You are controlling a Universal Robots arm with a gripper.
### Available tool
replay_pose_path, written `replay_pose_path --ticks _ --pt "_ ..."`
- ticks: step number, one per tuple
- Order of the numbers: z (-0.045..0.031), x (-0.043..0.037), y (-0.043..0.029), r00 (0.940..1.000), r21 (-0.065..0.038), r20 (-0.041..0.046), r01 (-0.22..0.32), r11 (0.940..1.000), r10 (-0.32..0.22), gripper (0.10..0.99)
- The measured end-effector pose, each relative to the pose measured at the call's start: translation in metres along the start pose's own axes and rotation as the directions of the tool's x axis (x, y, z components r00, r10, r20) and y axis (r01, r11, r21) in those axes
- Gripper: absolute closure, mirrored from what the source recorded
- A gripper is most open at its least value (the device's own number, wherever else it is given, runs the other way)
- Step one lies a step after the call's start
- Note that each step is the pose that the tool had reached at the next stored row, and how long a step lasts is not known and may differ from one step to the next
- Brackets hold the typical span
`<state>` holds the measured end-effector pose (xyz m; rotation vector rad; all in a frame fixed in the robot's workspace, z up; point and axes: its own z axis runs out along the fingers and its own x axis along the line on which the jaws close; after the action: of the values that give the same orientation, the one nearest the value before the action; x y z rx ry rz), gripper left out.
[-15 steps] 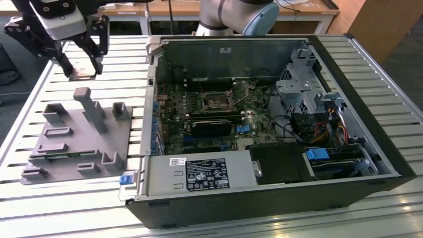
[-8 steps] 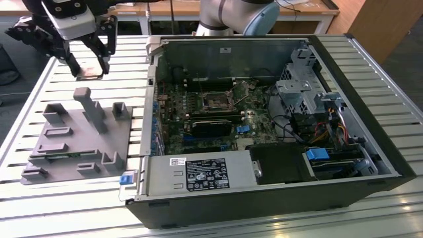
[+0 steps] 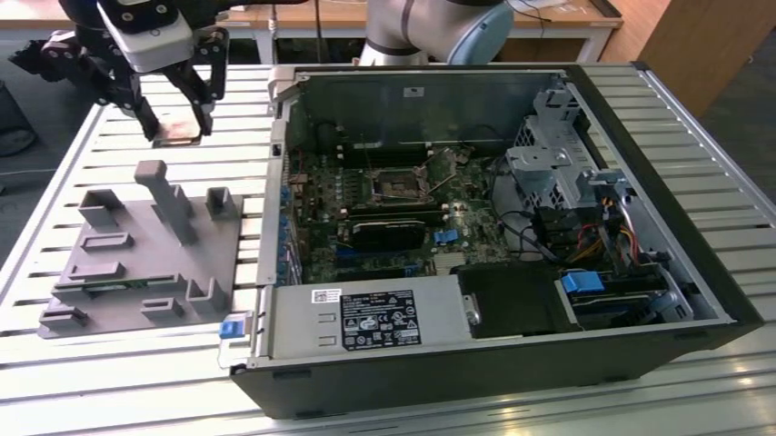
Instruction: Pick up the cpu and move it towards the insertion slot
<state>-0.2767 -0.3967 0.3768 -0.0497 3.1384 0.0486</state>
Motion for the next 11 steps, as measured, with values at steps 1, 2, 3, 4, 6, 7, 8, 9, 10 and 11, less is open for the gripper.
replay_pose_path --ticks 1,2,3,4,6,7,8,9,10,11 --pt "0.0 -0.0014 -0.0001 1.0 0.0 0.0 0.0 1.0 0.0 0.541" --pt "0.0 -0.003 -0.0001 1.0 0.0 0.0 0.0 1.0 0.0 0.541" --pt "0.0 -0.0046 -0.0002 1.0 0.0 0.0 0.0 1.0 0.0 0.541" --pt "0.0 -0.0062 -0.0002 1.0 0.0 0.0 0.0 1.0 0.0 0.541" --pt "0.0 -0.0094 -0.0003 1.0 0.0 0.0 0.0 1.0 0.0 0.541" --pt "0.0 -0.0109 -0.0004 1.0 0.0 0.0 0.0 1.0 0.0 0.541" --pt "0.0 -0.0125 -0.0004 1.0 0.0 0.0 0.0 1.0 0.0 0.541" --pt "0.0 -0.014 -0.0005 1.0 0.0 0.0 0.0 1.0 0.0 0.541" --pt "0.0 -0.0155 -0.0005 1.0 0.0 0.0 0.0 1.0 0.0 0.541" --pt "0.0 -0.017 -0.0006 1.0 0.0 0.0 0.0 1.0 0.0 0.541"
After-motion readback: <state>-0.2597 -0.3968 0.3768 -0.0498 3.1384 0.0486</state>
